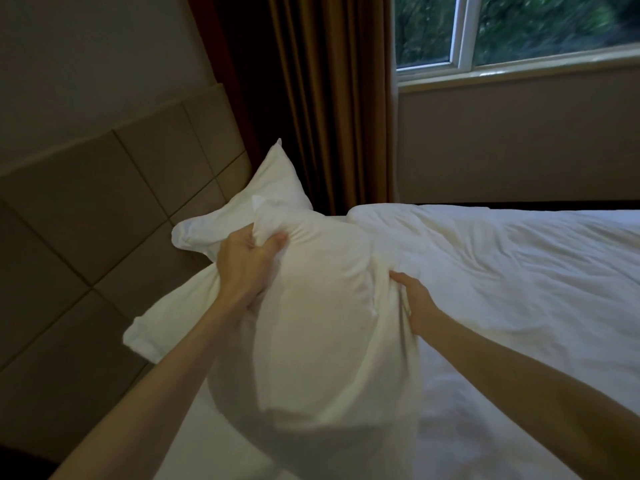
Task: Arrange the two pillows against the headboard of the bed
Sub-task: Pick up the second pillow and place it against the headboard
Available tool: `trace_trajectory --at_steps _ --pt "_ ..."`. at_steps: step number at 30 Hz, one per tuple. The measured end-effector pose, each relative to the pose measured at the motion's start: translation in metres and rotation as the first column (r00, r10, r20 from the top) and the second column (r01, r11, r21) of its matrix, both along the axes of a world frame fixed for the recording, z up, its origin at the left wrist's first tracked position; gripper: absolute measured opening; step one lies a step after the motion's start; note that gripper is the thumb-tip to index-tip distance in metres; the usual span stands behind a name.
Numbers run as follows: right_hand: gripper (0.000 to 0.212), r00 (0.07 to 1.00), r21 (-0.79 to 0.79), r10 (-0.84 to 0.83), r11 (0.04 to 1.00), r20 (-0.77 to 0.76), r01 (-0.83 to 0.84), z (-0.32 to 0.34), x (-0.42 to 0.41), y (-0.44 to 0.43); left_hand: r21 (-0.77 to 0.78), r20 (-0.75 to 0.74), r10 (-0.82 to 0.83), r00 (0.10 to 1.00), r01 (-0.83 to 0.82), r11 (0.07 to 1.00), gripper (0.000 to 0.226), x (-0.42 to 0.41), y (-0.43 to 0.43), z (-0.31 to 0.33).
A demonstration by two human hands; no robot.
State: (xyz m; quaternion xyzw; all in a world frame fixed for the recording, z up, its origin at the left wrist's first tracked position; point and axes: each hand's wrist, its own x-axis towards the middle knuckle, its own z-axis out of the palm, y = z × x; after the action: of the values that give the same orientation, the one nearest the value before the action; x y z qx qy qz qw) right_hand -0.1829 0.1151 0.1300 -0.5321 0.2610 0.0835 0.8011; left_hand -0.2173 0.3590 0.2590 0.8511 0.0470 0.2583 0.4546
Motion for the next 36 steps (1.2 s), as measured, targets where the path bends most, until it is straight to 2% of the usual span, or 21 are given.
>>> trace_trajectory --at_steps 6,11,14,19,24,27,29,32,34,36 --pt "0.062 0.997 -0.003 -0.080 0.997 -0.019 0.080 -0.019 0.034 0.108 0.005 -0.028 -0.037 0.999 0.038 0.999 0.027 0.033 0.100 -0.011" --pt "0.074 0.993 -0.011 -0.117 0.993 -0.023 0.117 -0.037 0.066 0.213 0.122 -0.040 -0.021 0.999 0.026 0.992 0.021 0.061 0.202 -0.018" --pt "0.069 0.995 0.002 -0.097 0.995 -0.007 0.097 -0.050 0.080 0.264 0.223 -0.059 0.000 0.998 0.013 0.975 0.037 0.078 0.253 -0.025" --pt "0.060 0.991 -0.045 0.136 0.990 0.014 -0.136 -0.085 0.111 0.364 0.402 -0.146 0.155 0.977 -0.084 0.912 0.040 0.095 0.356 -0.058" --pt "0.063 0.912 -0.076 0.355 0.923 -0.205 -0.376 -0.120 0.127 0.438 0.562 -0.296 0.359 0.885 -0.142 0.815 0.038 0.094 0.433 -0.104" --pt "0.054 0.828 -0.116 0.496 0.836 -0.262 -0.537 -0.128 0.124 0.462 0.626 -0.357 0.449 0.819 -0.147 0.766 0.041 0.088 0.455 -0.134" --pt "0.053 0.799 -0.133 0.536 0.801 -0.274 -0.583 -0.132 0.124 0.468 0.699 -0.406 0.466 0.786 -0.062 0.713 0.042 0.083 0.463 -0.155" --pt "0.041 0.813 -0.094 0.539 0.818 -0.220 -0.568 -0.127 0.134 0.472 0.791 -0.467 0.455 0.758 0.130 0.598 0.040 0.070 0.466 -0.189" --pt "0.028 0.787 -0.116 0.585 0.783 -0.196 -0.611 -0.120 0.146 0.480 0.775 -0.511 0.485 0.709 0.135 0.618 0.047 0.058 0.467 -0.211" --pt "0.026 0.779 -0.153 0.604 0.765 -0.170 -0.626 -0.117 0.157 0.487 0.721 -0.546 0.515 0.661 0.059 0.690 0.056 0.048 0.463 -0.227"
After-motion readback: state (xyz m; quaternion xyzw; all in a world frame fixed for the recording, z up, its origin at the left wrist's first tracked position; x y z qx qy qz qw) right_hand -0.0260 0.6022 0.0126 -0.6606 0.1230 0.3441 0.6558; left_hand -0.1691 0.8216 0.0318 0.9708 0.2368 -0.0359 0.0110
